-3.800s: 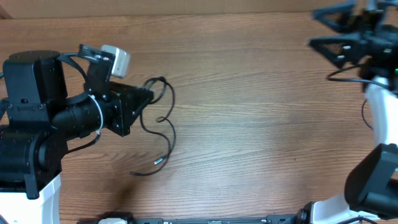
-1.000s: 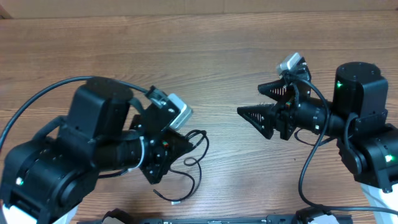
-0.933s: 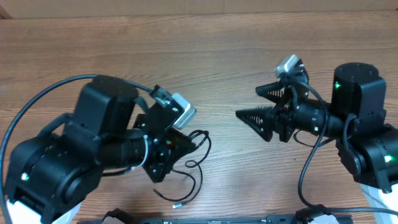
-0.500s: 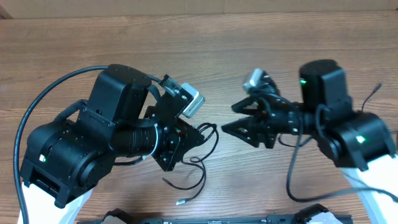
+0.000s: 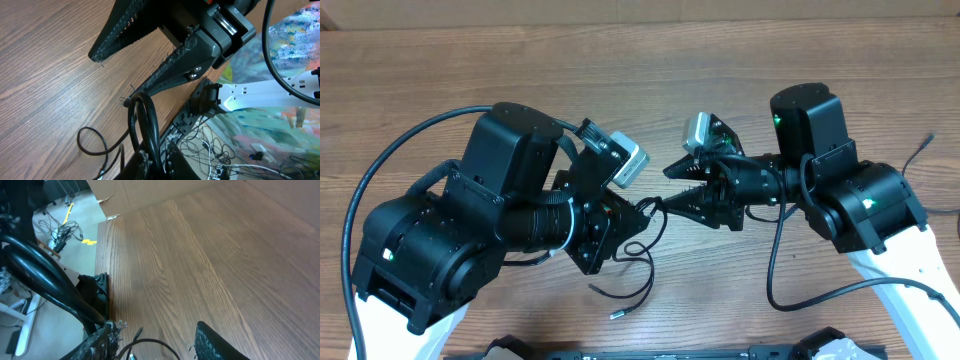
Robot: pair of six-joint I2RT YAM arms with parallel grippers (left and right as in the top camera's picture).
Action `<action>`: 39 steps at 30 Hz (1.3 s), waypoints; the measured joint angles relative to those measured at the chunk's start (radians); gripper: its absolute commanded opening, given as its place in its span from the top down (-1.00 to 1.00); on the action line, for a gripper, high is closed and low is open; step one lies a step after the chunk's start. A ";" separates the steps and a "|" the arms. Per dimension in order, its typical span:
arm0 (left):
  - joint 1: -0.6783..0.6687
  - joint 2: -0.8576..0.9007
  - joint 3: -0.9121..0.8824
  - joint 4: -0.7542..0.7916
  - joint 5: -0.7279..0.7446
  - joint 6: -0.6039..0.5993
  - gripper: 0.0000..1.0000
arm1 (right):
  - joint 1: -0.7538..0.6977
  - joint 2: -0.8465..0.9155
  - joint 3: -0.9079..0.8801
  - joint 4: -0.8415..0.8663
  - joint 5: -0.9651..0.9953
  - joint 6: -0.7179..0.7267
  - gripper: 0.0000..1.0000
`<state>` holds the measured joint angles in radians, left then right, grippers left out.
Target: Untangle cables
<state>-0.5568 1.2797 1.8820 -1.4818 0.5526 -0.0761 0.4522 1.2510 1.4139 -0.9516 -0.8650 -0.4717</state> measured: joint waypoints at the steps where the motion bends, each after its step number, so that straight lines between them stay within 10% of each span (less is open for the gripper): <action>1: 0.000 0.000 0.000 0.000 0.000 0.000 0.80 | 0.000 0.000 0.000 0.003 0.000 -0.001 0.04; 32: 0.000 0.000 0.000 0.050 -0.012 -0.002 0.81 | 0.000 -0.001 0.000 -0.143 -0.105 0.087 0.10; 39: 0.000 0.000 0.002 0.050 -0.037 -0.004 0.83 | 0.000 -0.003 0.000 -0.134 -0.132 0.146 -0.51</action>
<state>-0.5568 1.2797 1.8839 -1.4319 0.5152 -0.0799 0.4522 1.2484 1.4136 -1.0859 -0.9970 -0.3256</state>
